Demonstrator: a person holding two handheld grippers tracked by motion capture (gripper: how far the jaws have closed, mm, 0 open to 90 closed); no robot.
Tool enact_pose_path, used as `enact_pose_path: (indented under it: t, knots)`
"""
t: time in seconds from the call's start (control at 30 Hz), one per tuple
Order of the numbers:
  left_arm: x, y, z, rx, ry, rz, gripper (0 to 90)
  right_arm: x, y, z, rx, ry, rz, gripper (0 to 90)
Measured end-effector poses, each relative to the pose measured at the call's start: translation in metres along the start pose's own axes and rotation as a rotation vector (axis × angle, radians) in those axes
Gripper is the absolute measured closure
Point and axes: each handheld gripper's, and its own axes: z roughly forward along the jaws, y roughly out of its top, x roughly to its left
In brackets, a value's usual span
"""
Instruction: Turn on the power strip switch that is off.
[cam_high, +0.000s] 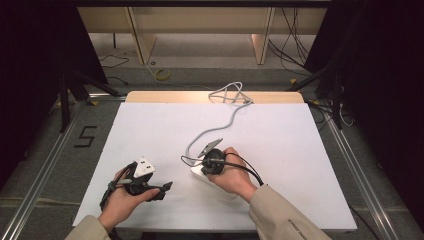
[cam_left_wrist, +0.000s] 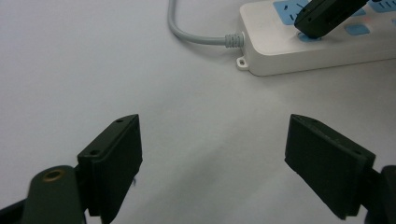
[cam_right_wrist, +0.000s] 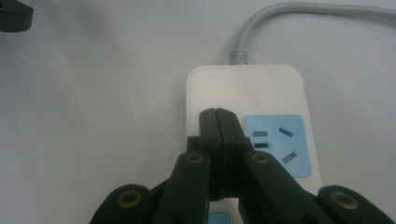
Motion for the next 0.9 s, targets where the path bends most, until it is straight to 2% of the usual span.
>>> enact_pose_path:
  t: [0.23, 0.47, 0.9]
  knots:
    - [0.0, 0.0, 0.0, 0.001, -0.001, 0.0, 18.6, -0.001, -0.001, -0.003, -0.012, -0.016, -0.015, 90.0]
    - [0.0, 0.0, 0.0, 0.0, -0.001, -0.001, 18.6, -0.005, -0.001, -0.007, -0.042, -0.014, 0.011, 90.0]
    - [0.0, 0.0, 0.001, 0.002, -0.001, -0.001, 18.6, -0.01, -0.004, -0.017, -0.095, -0.017, 0.025, 87.6]
